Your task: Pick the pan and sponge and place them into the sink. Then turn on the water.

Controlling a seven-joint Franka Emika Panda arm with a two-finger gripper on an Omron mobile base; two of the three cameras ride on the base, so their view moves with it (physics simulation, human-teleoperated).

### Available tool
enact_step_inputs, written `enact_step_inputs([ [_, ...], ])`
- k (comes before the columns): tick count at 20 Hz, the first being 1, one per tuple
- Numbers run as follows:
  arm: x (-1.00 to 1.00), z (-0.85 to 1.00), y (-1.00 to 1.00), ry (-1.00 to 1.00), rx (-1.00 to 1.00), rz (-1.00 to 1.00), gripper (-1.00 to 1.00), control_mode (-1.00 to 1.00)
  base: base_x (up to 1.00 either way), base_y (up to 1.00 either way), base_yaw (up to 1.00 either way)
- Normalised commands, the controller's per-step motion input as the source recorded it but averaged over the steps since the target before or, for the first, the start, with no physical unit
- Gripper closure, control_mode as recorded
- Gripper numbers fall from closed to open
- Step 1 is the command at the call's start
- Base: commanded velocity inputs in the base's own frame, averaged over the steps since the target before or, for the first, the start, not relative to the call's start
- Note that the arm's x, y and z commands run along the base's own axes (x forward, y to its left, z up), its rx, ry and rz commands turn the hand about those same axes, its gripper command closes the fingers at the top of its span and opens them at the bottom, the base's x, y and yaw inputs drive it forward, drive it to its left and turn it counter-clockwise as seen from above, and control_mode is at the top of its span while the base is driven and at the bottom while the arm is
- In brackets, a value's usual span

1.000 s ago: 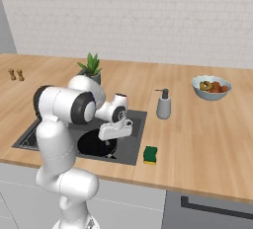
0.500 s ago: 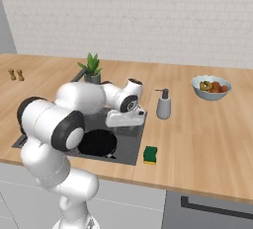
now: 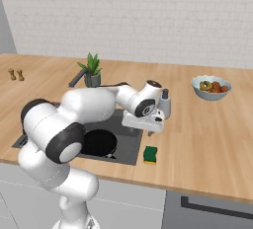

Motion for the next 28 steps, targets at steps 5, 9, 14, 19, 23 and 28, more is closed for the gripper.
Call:
enact_step_inputs([
  [5, -0.52, -0.15, -0.81, -0.01, 0.0, -0.27, -1.0, -1.0, 0.0, 0.0, 0.0],
  [9, -0.03, -0.24, -0.16, 0.0, -0.02, 0.0, -1.0, -1.0, 0.0, 0.0, 0.0],
  [14, -0.08, -0.15, -0.06, 0.02, 0.0, 0.06, -1.0, -1.0, 0.0, 0.0, 0.0],
  [19, 0.0, 0.0, 0.01, 0.03, 0.0, 0.06, -1.0, -1.0, 0.0, 0.0, 0.0],
  [23, 0.0, -0.12, 0.1, -0.04, -0.01, 0.09, -1.0, -1.0, 0.0, 0.0, 0.0],
  [28, 0.0, -0.34, 0.12, -0.03, -0.1, 0.06, -1.0, -1.0, 0.0, 0.0, 0.0],
])
